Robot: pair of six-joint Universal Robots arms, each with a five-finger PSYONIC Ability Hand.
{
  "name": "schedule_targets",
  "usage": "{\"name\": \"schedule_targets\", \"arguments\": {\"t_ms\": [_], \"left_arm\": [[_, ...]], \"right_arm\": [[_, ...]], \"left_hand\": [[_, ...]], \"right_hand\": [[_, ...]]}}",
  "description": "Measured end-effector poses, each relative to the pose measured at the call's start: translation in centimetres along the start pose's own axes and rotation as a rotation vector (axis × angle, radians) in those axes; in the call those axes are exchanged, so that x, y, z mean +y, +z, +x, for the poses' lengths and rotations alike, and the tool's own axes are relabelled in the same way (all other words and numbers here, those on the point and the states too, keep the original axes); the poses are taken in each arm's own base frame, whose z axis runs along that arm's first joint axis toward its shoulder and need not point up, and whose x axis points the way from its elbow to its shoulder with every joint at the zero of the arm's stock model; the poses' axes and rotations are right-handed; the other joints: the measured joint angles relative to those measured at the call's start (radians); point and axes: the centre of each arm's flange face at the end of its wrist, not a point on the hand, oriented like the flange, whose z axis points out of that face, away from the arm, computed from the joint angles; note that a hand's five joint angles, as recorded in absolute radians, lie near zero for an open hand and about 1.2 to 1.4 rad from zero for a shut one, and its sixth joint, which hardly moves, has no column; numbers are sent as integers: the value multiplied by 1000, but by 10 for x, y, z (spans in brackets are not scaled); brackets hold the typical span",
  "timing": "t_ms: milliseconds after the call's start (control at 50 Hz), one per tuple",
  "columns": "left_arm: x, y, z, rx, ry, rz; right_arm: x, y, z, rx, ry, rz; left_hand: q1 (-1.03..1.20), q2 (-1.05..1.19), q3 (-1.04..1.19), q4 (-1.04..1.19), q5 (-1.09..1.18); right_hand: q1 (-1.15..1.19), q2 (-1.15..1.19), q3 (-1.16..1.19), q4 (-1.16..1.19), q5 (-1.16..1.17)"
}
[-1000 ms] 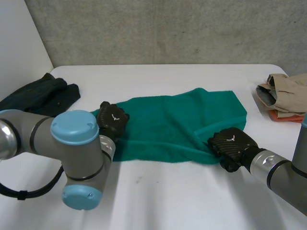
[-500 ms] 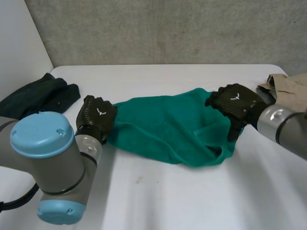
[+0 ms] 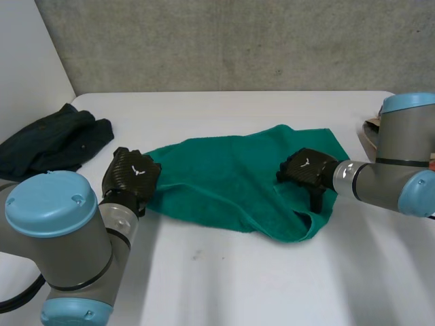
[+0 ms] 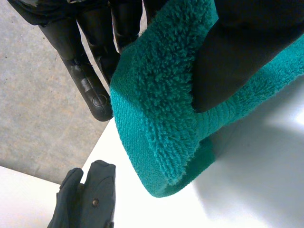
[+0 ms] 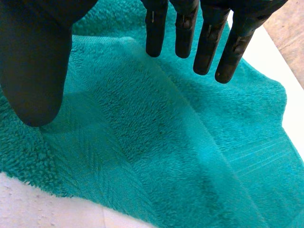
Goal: Fold the laundry.
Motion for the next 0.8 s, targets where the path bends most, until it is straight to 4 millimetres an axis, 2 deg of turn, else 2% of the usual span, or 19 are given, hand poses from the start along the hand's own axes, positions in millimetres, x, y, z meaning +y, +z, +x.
{"name": "schedule_targets", "arguments": {"t_ms": [60, 80, 120, 140, 160, 300, 380, 420, 440, 460, 480, 520, 560, 580, 640, 660, 800], "left_arm": [[0, 0, 0, 0, -1, 1], [0, 0, 0, 0, -1, 1], [0, 0, 0, -1, -1, 1], [0, 0, 0, -1, -1, 1], [0, 0, -1, -1, -1, 1], [-1, 1, -4, -13, -5, 2], [-3, 3, -15, -43, -14, 7], [-3, 3, -15, -43, -14, 7], [-4, 3, -19, -55, -17, 9], [-5, 3, -26, -75, -23, 12], [-6, 3, -29, -82, -25, 13], [-6, 1, -37, -102, -32, 14], [-6, 1, -39, -107, -34, 15], [-7, -2, -48, -132, -44, 19], [-8, -5, -54, -145, -54, 23], [-8, -11, -64, -165, -80, 32], [-6, -30, -83, -193, -142, 42]], "right_arm": [[3, 5, -1, -2, 2, -3], [3, 7, -1, 1, 3, -3], [3, 8, 0, 8, 2, 0], [3, 9, 0, 11, 2, 2], [2, 9, 2, 23, 0, 7], [-7, 6, 15, 91, 16, 40], [-22, -11, 27, 152, 56, 70], [-22, -11, 27, 152, 56, 70], [-24, -16, 29, 162, 63, 73], [-29, -32, 34, 191, 80, 71], [-29, -34, 35, 194, 82, 70], [-27, -52, 41, 224, 103, 53], [-26, -56, 43, 230, 108, 48], [-21, -75, 48, 261, 131, 24], [-17, -84, 49, 273, 146, 9], [-8, -102, 50, 292, 177, -26], [9, -141, 47, 334, 239, -103]], "left_hand": [[0, 0, 0, 0, 0], [0, 0, 0, 0, 0], [0, 0, 0, 0, 0], [0, 0, 0, 0, 0], [0, 0, 0, 0, 0], [0, 0, 0, 0, 0], [0, 0, 0, 0, 0], [0, 0, 0, 0, 0], [0, 0, 0, 0, 0], [0, 0, 0, 1, 0], [0, 0, 0, 3, 0], [0, 0, 0, 3, 0], [0, 0, 0, 3, 0], [0, 0, 0, 4, 0], [0, 0, 1, 4, 0], [0, 1, 1, 4, 0], [0, 2, 2, 4, 0]], "right_hand": [[17, 8, 14, 13, 13], [176, 212, 186, 183, 167], [379, 446, 405, 400, 369], [379, 446, 405, 400, 369], [632, 787, 749, 749, 712], [662, 835, 818, 824, 786], [665, 835, 818, 824, 787], [665, 835, 818, 824, 787], [677, 835, 818, 824, 791], [683, 835, 818, 824, 798], [683, 835, 818, 824, 799], [683, 835, 818, 824, 799], [683, 835, 818, 824, 799], [683, 835, 818, 824, 799], [683, 835, 818, 824, 799], [683, 835, 818, 824, 799], [683, 835, 820, 824, 799]]}}
